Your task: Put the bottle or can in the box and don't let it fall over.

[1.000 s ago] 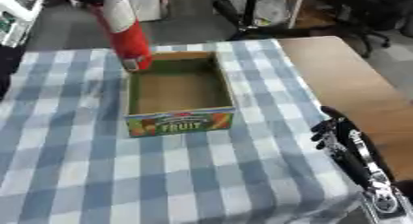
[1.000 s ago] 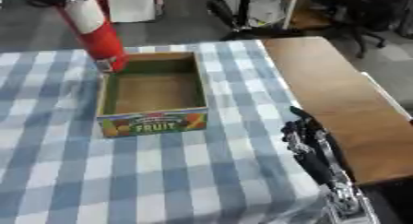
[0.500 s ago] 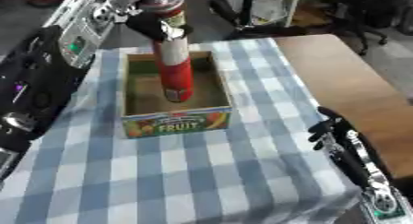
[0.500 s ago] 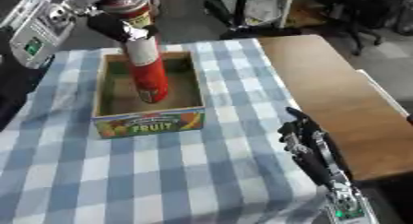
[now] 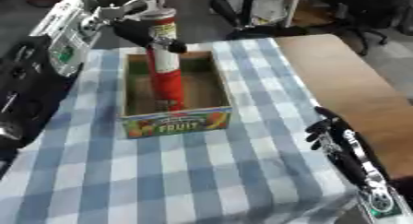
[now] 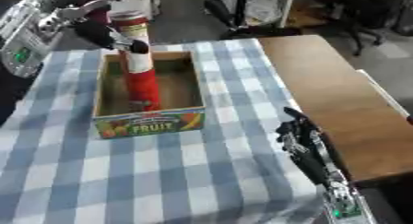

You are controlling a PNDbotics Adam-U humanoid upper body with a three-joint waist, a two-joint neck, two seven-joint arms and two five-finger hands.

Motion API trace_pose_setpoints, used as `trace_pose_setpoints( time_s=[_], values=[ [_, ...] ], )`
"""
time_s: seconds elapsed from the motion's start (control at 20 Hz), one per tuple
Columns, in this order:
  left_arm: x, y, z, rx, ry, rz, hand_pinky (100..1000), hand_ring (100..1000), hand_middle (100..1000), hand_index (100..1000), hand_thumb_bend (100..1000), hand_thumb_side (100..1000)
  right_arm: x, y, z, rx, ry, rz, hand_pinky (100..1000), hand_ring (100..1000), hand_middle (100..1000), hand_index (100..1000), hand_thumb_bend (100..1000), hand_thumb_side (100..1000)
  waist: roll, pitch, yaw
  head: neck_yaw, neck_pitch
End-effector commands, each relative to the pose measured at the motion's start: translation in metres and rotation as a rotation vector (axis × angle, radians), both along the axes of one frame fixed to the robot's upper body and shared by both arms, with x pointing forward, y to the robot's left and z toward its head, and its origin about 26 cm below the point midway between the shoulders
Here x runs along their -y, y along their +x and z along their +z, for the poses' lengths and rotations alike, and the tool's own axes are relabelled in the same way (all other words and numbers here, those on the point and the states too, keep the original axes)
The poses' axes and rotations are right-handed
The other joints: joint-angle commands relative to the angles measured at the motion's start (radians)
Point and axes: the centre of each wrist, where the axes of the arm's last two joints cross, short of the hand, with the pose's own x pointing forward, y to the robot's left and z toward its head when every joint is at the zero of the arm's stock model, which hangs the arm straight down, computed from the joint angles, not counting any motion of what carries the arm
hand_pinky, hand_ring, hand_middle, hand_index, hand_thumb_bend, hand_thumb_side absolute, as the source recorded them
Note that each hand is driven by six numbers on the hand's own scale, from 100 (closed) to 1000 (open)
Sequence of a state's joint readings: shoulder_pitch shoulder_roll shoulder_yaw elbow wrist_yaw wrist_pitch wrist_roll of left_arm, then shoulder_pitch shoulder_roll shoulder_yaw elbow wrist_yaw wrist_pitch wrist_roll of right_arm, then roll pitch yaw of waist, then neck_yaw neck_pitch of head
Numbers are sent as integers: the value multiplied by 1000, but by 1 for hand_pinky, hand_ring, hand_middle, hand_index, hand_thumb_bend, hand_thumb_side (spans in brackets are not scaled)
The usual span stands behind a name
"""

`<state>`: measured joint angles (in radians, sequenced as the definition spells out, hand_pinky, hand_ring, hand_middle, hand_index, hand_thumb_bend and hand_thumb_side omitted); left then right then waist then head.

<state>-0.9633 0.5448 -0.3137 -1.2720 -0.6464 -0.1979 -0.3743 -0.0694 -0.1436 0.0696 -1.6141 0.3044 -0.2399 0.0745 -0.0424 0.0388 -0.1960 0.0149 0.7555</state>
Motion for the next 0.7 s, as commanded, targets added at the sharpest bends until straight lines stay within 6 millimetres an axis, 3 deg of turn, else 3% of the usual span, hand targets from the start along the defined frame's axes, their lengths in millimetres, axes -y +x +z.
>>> trace_pose_setpoints(
  time_s=[0.05, 0.2, 0.3, 0.4, 0.7],
  values=[
    [-30, -31, 41, 110, -101, -1, 795, 913, 833, 959, 750, 883, 4, 2, 6, 23, -5, -15, 476, 566, 578, 922, 100, 843, 1, -6, 8, -9, -2],
    [-56, -68, 48, 148, -247, 14, 741, 909, 804, 949, 667, 867, 6, 2, 6, 24, -5, -25, 476, 567, 578, 922, 100, 844, 1, -3, 23, -17, -3],
    [-71, -91, 39, 149, -379, 39, 668, 891, 765, 933, 609, 848, 7, 1, 6, 25, -5, -31, 476, 567, 578, 922, 100, 844, -1, -1, 35, -22, -5],
    [-80, -108, 19, 133, -523, 68, 638, 899, 752, 935, 567, 860, 8, 2, 7, 27, -2, -39, 476, 567, 578, 922, 100, 840, -5, 1, 43, -29, -5],
    [-89, -141, -67, 11, -897, 196, 560, 899, 700, 936, 477, 891, 10, 2, 9, 37, 6, -71, 477, 567, 579, 922, 100, 834, -15, 6, 65, -43, -8]
  ],
)
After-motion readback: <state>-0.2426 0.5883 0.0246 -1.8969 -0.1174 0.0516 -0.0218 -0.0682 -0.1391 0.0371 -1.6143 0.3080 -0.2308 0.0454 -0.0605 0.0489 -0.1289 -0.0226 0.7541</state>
